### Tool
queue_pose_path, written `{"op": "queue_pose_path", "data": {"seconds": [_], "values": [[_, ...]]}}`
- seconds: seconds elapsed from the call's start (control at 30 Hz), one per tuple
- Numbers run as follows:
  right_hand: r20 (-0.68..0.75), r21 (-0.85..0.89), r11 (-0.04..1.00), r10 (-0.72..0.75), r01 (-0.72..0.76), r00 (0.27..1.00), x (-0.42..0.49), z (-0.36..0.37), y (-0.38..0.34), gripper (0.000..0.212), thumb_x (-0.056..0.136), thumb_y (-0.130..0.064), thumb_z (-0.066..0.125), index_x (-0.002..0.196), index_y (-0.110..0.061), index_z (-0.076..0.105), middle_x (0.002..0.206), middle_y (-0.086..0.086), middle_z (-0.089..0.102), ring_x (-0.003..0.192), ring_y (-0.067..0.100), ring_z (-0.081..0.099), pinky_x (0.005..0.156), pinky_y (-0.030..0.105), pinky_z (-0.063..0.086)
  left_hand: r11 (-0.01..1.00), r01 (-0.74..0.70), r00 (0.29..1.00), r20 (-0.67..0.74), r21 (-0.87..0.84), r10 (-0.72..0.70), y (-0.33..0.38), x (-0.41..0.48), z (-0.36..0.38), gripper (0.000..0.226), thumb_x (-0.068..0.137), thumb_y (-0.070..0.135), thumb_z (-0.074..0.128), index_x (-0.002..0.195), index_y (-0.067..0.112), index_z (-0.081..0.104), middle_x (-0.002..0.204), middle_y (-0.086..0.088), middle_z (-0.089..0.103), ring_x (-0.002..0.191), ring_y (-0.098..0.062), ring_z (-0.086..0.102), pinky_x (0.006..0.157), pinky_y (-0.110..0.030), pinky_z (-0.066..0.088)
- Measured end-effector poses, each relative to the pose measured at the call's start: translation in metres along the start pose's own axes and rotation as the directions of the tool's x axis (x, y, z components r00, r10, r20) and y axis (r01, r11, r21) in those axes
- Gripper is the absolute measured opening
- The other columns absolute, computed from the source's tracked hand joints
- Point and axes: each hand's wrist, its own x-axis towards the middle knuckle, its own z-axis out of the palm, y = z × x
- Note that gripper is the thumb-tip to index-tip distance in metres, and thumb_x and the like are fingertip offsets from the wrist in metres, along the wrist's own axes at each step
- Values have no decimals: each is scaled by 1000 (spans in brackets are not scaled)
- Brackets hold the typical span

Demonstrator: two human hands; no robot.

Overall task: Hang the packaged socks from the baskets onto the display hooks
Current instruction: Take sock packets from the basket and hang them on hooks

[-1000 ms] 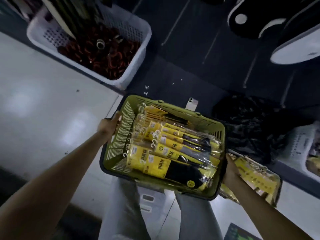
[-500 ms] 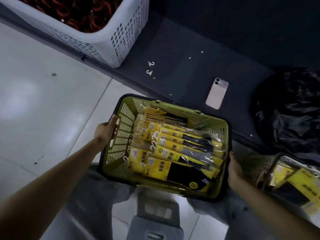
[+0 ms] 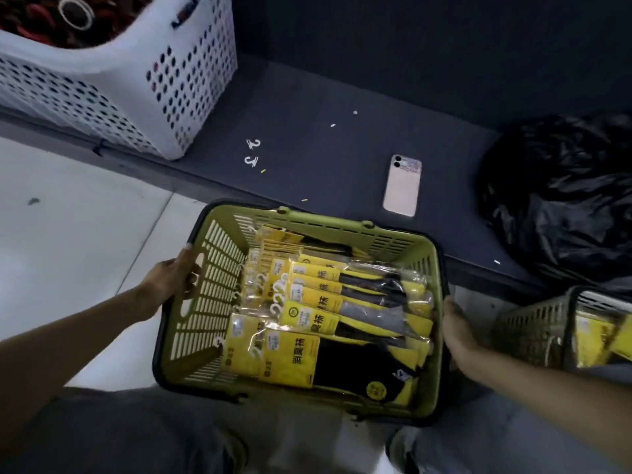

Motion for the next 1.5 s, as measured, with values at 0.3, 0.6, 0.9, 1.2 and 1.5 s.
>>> {"op": "queue_pose_path", "data": {"seconds": [0.3,0.6,0.9,1.2,1.5], "values": [[94,-302,788,-536,537,839,-23,-4,-52,46,100,-32,43,138,-6,41,144,15,37,131,28,39,109,37,30,905,-188,912,-274,382,306,37,-21,30,56,92,52,46,119,3,50,114,-22,61,104,-37,57,87,-43,45],[735,-338,296,-510,894,447,-76,41,-57,66,82,-53,65,137,-24,43,142,-3,41,129,18,42,103,34,39,867,-315,907,392,387,154,2,-69,111,74,88,54,52,145,16,26,144,-9,41,106,-13,51,68,-16,44],[872,-403,52,-281,914,401,-96,63,-46,83,78,-46,73,143,-11,35,146,4,42,127,20,44,97,26,40,849,-349,927,283,398,248,-32,-80,114,78,70,32,82,130,15,36,126,-8,51,107,-16,52,80,-23,49],[551,247,576,-745,779,376,-135,17,-111,44,88,-18,67,129,-13,51,121,-6,62,110,2,59,92,13,45,812,-539,842,-118,-223,526,38,-120,80,55,79,35,72,127,22,47,120,7,60,109,-10,57,84,-15,48],[440,165,499,-809,851,389,-126,18,-114,62,81,-6,73,135,-11,41,122,-1,56,116,12,52,90,9,40,646,-763,645,125,36,754,80,-124,111,45,94,20,55,136,9,43,133,-4,55,124,-13,51,106,-35,42]]}}
